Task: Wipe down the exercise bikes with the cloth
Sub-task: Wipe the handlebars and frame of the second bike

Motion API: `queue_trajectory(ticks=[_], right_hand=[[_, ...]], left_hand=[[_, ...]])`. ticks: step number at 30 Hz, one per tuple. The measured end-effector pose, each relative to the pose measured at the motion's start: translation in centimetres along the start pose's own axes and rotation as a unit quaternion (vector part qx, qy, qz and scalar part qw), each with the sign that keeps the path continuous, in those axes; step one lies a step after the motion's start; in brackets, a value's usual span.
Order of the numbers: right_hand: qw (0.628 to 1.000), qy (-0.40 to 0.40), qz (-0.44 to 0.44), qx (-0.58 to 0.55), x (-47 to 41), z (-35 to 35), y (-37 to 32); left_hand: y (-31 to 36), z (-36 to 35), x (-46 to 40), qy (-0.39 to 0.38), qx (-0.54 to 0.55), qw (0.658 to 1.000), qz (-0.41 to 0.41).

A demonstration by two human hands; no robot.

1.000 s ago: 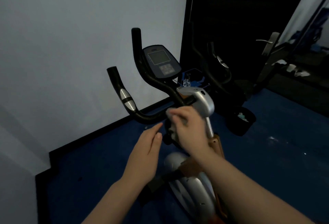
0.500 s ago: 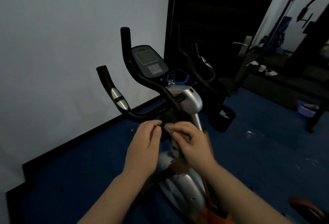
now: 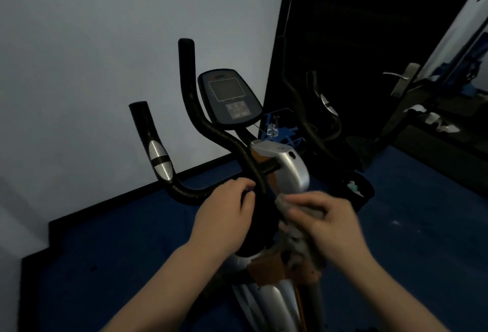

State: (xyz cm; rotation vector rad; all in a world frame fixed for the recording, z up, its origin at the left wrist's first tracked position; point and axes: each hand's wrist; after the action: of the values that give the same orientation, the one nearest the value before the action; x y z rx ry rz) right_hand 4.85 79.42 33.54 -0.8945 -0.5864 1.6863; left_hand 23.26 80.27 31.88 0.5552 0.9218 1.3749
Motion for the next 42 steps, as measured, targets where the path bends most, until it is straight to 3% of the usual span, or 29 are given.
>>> queue_trajectory(ticks=[3, 7, 11, 15, 21, 25, 28, 33, 37, 42], right_hand=[[0.998, 0.053, 0.045, -0.006, -3.9, 0.7, 0.6], [0.992, -0.065, 0.109, -0.018, -5.1, -3.1, 1.9], [0.984, -0.048, 0.17, -0.021, -7.2, -4.6, 2.8], [0.984, -0.033, 0.176, -0.015, -11.0, -6.0, 0.7], [0.979, -0.044, 0.2, -0.02, -5.0, -4.3, 4.7], [0.958, -0.048, 0.281, 0.04, -9.5, -5.6, 2.3], [0.968, -0.042, 0.247, 0.012, -11.7, -6.3, 0.8], [0.968, -0.049, 0.245, -0.004, -6.9, -4.2, 5.0], [0.948, -0.066, 0.308, 0.033, -10.3, -5.3, 3.2], [0.968, -0.051, 0.244, 0.013, -10.8, -6.0, 2.0]], left_hand=[[0.1, -0.5, -0.4, 0.022, -0.085, 0.996, -0.019], [-0.2, -0.3, 0.3, 0.096, -0.105, 0.99, -0.011], [-0.5, -0.6, -0.2, 0.07, -0.111, 0.99, 0.044], [-0.5, -0.7, -0.3, 0.067, -0.127, 0.987, 0.071], [-0.1, -0.7, -0.1, 0.077, -0.107, 0.988, 0.077], [0.0, -0.8, -0.3, 0.085, -0.106, 0.987, 0.086], [0.1, -0.9, -0.1, 0.097, -0.108, 0.985, 0.094], [0.1, -1.2, 0.3, 0.109, -0.096, 0.984, 0.104], [-0.1, -1.0, -0.1, 0.093, -0.107, 0.984, 0.103], [-0.1, -0.5, -0.1, 0.061, -0.091, 0.99, 0.085]])
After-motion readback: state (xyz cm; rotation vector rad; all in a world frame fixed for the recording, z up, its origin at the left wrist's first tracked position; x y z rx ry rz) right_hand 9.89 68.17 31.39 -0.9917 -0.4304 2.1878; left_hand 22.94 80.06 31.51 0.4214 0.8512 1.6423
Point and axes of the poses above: each hand's wrist, its own x-axis away from the middle knuckle, its own z-axis out of the back of the hand, y = z × x, and after that the axes turned 10 degrees about x, right-handed
